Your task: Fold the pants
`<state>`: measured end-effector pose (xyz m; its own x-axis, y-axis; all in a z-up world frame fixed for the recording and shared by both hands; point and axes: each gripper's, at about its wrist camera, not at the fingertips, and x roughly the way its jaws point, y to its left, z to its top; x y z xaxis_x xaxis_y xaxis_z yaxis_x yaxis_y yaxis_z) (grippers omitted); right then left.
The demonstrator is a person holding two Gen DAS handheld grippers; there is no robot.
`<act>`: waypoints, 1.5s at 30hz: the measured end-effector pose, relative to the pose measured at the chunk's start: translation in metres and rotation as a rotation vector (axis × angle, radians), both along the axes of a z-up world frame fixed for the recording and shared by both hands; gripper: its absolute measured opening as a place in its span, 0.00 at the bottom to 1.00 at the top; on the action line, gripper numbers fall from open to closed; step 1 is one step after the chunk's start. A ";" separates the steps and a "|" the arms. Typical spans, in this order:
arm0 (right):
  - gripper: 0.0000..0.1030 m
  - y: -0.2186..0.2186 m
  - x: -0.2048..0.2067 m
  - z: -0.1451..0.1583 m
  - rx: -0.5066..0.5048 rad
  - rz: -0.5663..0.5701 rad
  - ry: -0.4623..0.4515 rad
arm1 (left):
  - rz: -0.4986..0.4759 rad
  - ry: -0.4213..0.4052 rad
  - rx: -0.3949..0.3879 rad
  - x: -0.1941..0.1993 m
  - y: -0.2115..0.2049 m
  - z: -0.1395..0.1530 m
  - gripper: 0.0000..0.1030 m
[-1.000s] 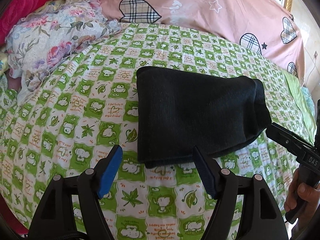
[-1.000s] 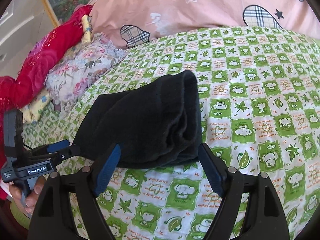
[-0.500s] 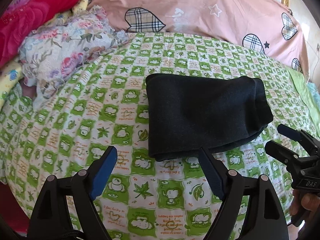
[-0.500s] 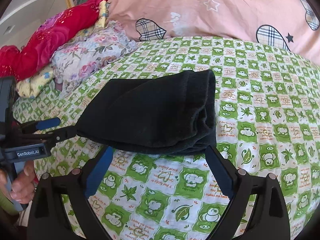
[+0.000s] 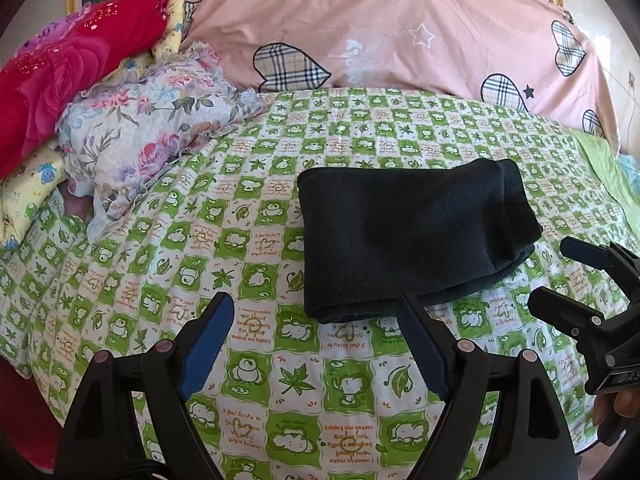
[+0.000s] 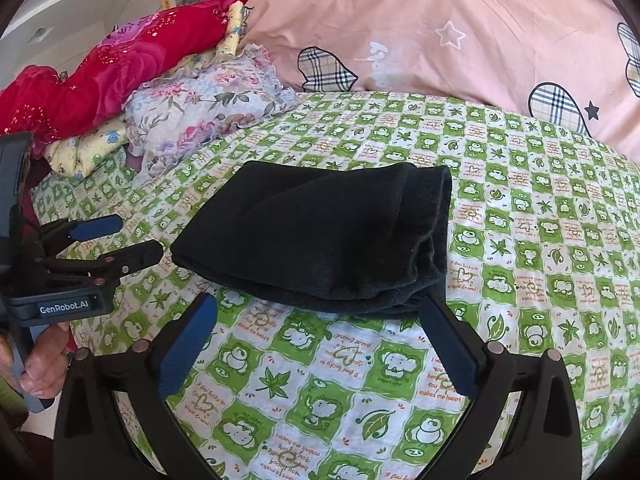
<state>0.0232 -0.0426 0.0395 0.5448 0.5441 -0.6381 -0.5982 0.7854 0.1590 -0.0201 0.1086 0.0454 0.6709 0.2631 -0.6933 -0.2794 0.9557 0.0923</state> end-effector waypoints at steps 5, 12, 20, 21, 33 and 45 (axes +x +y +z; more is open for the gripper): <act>0.99 0.001 0.000 -0.003 0.009 -0.009 -0.002 | -0.007 0.010 0.001 0.001 -0.001 -0.005 0.82; 0.99 0.003 0.003 -0.011 0.012 -0.022 -0.007 | -0.023 0.019 -0.003 0.004 -0.003 -0.015 0.82; 0.99 0.005 0.006 -0.022 0.020 -0.032 0.001 | -0.026 0.030 -0.006 0.007 -0.005 -0.025 0.82; 0.99 0.005 0.005 -0.022 0.021 -0.031 -0.001 | -0.027 0.031 -0.005 0.008 -0.005 -0.026 0.82; 0.99 0.010 0.007 -0.029 0.023 -0.031 0.001 | -0.012 0.042 -0.016 0.014 -0.003 -0.036 0.82; 0.99 0.015 0.008 -0.034 0.031 -0.028 0.003 | -0.010 0.050 -0.026 0.018 0.000 -0.041 0.83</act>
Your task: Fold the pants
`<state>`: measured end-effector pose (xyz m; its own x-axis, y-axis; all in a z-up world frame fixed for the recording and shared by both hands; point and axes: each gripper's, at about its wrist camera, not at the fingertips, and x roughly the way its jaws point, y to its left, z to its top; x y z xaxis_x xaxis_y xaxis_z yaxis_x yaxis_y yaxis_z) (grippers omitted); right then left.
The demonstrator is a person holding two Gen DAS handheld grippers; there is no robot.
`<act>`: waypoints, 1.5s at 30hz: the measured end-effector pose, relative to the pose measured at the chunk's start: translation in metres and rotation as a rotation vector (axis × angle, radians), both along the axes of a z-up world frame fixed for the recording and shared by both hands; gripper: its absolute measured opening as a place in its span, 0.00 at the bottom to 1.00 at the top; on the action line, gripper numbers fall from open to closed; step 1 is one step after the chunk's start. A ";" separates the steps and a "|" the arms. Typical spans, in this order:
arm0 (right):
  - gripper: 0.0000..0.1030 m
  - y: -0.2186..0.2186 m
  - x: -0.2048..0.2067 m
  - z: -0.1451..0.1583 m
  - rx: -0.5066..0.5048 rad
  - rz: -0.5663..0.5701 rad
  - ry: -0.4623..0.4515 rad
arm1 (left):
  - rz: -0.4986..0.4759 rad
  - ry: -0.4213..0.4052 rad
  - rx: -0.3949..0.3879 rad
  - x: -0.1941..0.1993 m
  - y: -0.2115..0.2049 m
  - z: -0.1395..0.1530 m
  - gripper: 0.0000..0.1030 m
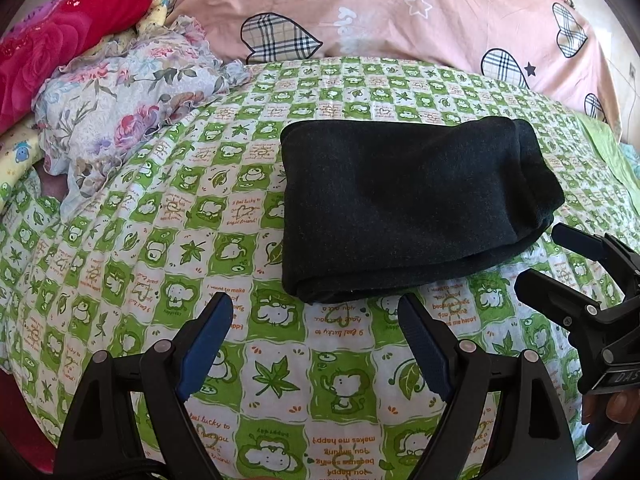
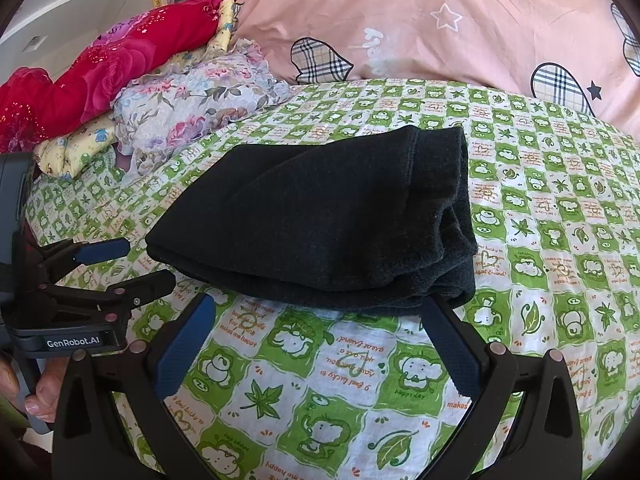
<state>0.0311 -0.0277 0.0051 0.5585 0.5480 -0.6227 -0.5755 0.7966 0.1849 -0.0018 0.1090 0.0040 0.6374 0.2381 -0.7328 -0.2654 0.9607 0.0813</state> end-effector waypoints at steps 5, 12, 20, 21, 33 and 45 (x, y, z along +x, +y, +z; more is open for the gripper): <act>0.99 0.000 -0.002 0.002 0.008 0.001 -0.018 | -0.003 -0.013 0.000 -0.001 -0.001 0.003 0.83; 0.99 0.000 -0.004 0.004 0.012 -0.001 -0.021 | -0.006 -0.020 0.000 -0.001 -0.002 0.005 0.83; 0.99 0.001 -0.004 0.005 0.015 0.003 -0.025 | -0.005 -0.022 0.003 -0.001 -0.002 0.005 0.83; 0.99 0.001 -0.003 0.005 0.014 0.004 -0.026 | -0.006 -0.022 0.004 -0.001 -0.002 0.005 0.83; 0.99 0.001 -0.002 0.009 0.015 0.008 -0.031 | -0.011 -0.026 0.003 -0.001 -0.002 0.007 0.83; 0.99 0.001 0.000 0.011 0.017 0.010 -0.032 | -0.015 -0.027 0.006 0.000 -0.001 0.008 0.83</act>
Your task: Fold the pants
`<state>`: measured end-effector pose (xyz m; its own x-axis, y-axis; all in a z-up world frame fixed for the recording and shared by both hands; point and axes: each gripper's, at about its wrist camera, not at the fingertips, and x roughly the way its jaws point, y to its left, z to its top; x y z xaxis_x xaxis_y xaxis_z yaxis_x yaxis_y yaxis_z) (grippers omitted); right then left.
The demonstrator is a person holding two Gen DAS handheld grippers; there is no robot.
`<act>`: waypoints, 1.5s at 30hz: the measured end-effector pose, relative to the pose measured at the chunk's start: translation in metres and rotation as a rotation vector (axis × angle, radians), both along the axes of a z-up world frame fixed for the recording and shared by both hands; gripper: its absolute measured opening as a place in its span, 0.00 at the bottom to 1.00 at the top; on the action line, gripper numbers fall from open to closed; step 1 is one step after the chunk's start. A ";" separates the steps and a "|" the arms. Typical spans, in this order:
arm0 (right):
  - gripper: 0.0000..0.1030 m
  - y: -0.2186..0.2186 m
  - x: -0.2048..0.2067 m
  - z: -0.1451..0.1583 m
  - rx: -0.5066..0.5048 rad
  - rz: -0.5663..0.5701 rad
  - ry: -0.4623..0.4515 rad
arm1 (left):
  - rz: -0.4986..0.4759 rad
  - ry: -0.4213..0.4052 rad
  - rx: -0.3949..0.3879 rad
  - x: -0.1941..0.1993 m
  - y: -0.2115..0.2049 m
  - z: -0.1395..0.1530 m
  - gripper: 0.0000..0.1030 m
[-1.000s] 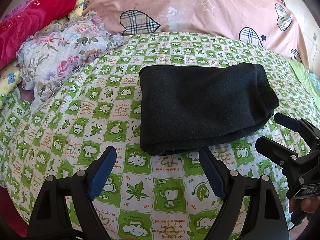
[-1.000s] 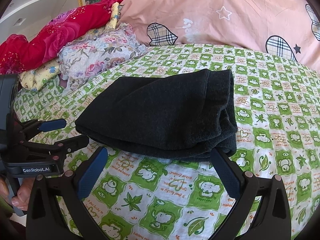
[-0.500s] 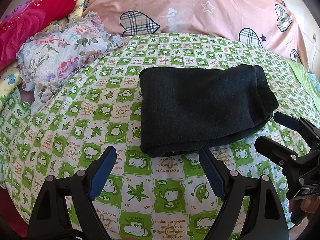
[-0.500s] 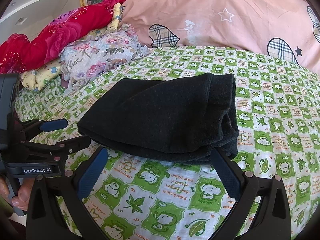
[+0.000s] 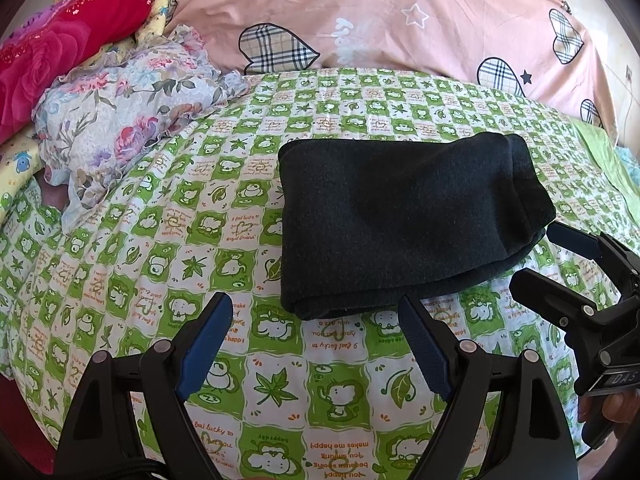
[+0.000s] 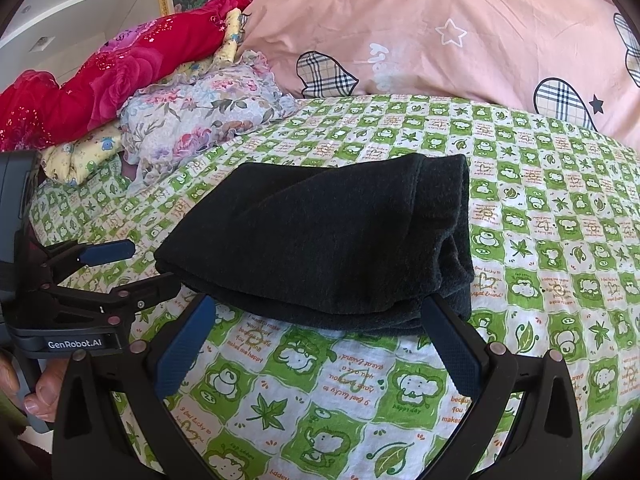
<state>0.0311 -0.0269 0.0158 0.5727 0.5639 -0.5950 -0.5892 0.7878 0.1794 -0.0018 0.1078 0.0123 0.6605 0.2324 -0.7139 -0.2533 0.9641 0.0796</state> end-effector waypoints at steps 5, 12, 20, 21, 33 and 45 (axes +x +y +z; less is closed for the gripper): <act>0.99 0.000 0.001 0.005 0.003 -0.001 -0.004 | -0.003 -0.007 0.000 0.000 0.000 0.003 0.83; 0.99 0.000 0.000 0.008 0.004 -0.003 -0.011 | -0.002 -0.005 0.000 0.001 0.001 0.004 0.83; 0.99 -0.001 0.001 0.008 0.006 -0.007 -0.011 | 0.001 -0.001 0.000 0.002 0.001 0.004 0.83; 0.99 -0.001 0.001 0.009 0.006 -0.007 -0.012 | -0.001 -0.002 -0.002 0.002 0.001 0.004 0.83; 0.99 -0.002 0.004 0.015 0.014 -0.011 -0.027 | -0.004 -0.009 0.009 0.005 0.003 0.007 0.83; 0.99 -0.001 0.006 0.017 0.016 -0.009 -0.030 | -0.001 -0.011 0.020 0.010 0.004 0.010 0.83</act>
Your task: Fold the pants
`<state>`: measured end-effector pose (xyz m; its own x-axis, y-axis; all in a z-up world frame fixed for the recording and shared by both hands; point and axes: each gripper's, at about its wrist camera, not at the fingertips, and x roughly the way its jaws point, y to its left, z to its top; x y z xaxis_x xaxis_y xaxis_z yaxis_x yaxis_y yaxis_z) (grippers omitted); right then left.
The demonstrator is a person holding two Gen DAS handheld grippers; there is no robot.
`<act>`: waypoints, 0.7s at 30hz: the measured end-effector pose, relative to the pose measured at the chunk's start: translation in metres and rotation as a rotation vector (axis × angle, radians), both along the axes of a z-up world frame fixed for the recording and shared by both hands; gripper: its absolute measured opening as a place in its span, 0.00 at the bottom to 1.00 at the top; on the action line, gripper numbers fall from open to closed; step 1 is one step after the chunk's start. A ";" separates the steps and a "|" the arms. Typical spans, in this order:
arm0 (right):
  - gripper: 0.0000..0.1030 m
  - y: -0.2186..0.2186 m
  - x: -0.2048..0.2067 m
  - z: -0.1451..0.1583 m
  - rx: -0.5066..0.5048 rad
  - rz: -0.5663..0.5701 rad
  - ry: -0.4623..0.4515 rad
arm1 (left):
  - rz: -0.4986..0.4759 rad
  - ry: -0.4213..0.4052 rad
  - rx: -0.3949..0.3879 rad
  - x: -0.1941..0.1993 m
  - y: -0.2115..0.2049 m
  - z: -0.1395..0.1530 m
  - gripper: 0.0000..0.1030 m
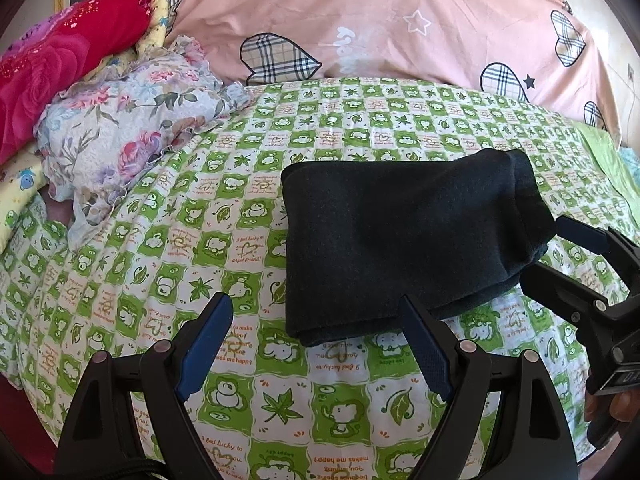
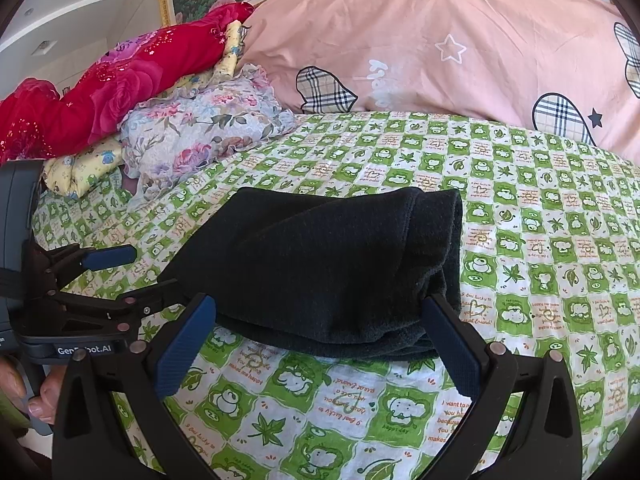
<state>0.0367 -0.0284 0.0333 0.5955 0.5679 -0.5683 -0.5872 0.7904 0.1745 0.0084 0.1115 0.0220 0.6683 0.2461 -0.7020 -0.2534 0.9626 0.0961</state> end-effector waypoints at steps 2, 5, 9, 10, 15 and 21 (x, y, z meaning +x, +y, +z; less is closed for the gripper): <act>0.99 0.000 0.000 0.000 0.000 0.000 0.000 | 0.002 0.001 0.001 0.002 0.001 0.001 0.83; 0.99 0.000 0.002 0.002 -0.001 0.000 -0.003 | 0.001 0.004 0.002 0.005 0.001 0.002 0.83; 0.99 -0.001 0.006 0.005 0.000 -0.004 -0.003 | 0.004 0.006 0.002 0.009 0.002 0.004 0.83; 0.99 -0.002 0.008 0.005 0.003 -0.004 -0.003 | 0.006 0.009 0.000 0.010 0.002 0.004 0.83; 0.99 -0.006 0.012 0.005 0.013 -0.018 0.006 | 0.016 0.019 -0.002 0.016 0.004 0.005 0.83; 0.99 -0.009 0.017 0.003 0.016 -0.033 0.021 | 0.021 0.020 0.005 0.023 0.003 0.006 0.83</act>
<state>0.0534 -0.0370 0.0364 0.6020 0.5575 -0.5717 -0.5572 0.8061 0.1994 0.0318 0.1140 0.0278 0.6484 0.2636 -0.7142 -0.2717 0.9565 0.1063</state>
